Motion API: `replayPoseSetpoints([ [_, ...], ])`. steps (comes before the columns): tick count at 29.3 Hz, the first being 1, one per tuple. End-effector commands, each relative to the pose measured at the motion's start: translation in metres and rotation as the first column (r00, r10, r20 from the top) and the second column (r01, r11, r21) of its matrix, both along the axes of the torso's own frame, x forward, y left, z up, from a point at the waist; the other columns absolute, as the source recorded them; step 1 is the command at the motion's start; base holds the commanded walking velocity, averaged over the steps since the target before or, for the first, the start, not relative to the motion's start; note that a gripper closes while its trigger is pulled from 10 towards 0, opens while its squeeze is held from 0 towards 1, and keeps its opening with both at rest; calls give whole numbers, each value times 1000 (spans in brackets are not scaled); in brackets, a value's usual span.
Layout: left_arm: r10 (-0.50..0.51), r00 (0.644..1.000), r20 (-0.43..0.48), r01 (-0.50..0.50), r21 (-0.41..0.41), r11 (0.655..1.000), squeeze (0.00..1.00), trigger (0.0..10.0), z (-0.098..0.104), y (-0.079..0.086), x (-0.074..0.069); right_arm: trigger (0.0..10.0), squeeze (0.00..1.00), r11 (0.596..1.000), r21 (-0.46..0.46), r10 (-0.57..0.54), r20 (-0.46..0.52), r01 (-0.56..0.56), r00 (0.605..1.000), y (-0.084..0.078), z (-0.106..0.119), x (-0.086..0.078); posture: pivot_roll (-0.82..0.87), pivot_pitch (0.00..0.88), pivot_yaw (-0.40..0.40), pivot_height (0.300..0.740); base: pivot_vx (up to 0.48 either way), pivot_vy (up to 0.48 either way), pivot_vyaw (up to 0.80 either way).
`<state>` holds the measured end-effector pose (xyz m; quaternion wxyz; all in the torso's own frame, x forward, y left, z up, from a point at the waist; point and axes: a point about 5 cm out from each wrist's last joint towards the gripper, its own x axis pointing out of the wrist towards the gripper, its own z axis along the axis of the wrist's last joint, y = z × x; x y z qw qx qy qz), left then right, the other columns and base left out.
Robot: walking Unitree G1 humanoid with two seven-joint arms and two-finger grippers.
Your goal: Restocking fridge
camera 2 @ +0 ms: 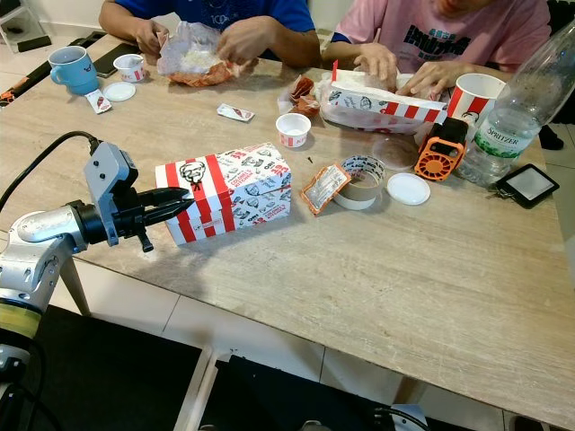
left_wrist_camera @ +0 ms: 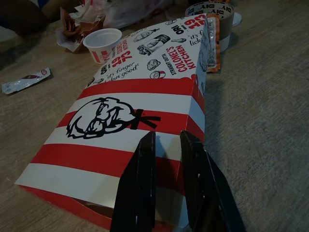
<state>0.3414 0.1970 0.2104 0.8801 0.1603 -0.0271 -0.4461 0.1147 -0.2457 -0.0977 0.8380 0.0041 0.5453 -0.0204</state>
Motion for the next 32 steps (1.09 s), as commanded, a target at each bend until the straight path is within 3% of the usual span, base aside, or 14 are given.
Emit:
replayPoseSetpoints([
  [1,-12,1000,15,11,16,1000,0,10000,5,0,0,10000,0,1000,3,-19,-9,19,1000,0,-2,-7,-75,201,47,740,0,0,0],
  [4,-26,999,42,26,6,1000,0,10000,13,-3,-1,10000,0,1000,3,-19,-7,19,1000,1,-2,-6,-75,200,47,740,0,0,0],
  [5,-38,998,54,38,-12,999,90,10000,18,-4,-2,10000,0,1000,2,-21,-5,21,1000,0,-2,-5,-74,195,46,740,0,0,0],
  [6,-52,997,65,54,-29,998,1000,10000,22,-5,-3,10000,0,1000,1,-22,-4,22,1000,0,-1,-5,-74,193,45,740,0,0,0],
  [14,-119,989,83,125,-63,990,1000,10000,30,-11,-10,10000,0,1000,-3,-29,8,29,1000,-3,1,1,-73,173,42,740,0,0,0],
  [22,-121,987,108,138,-174,975,1000,10000,41,-11,-13,10000,0,998,-11,-59,28,59,998,-18,7,4,-75,143,30,740,0,0,0],
  [28,30,989,143,-10,-140,990,1000,10000,34,-4,-4,10000,0,998,-24,-61,26,62,998,-22,8,4,-69,126,22,740,0,0,0],
  [29,58,986,159,-40,-115,993,725,10000,32,-4,-1,10000,0,998,-21,-58,26,59,998,-20,8,5,-68,124,22,740,0,0,0],
  [31,74,983,169,-58,-97,994,725,10000,31,-4,1,10000,0,998,-18,-56,27,57,998,-19,7,6,-68,124,22,740,0,0,0],
  [32,77,982,173,-66,-69,995,0,10000,29,-5,2,10000,0,998,-15,-54,28,54,998,-17,7,7,-68,124,22,740,0,0,0],
])
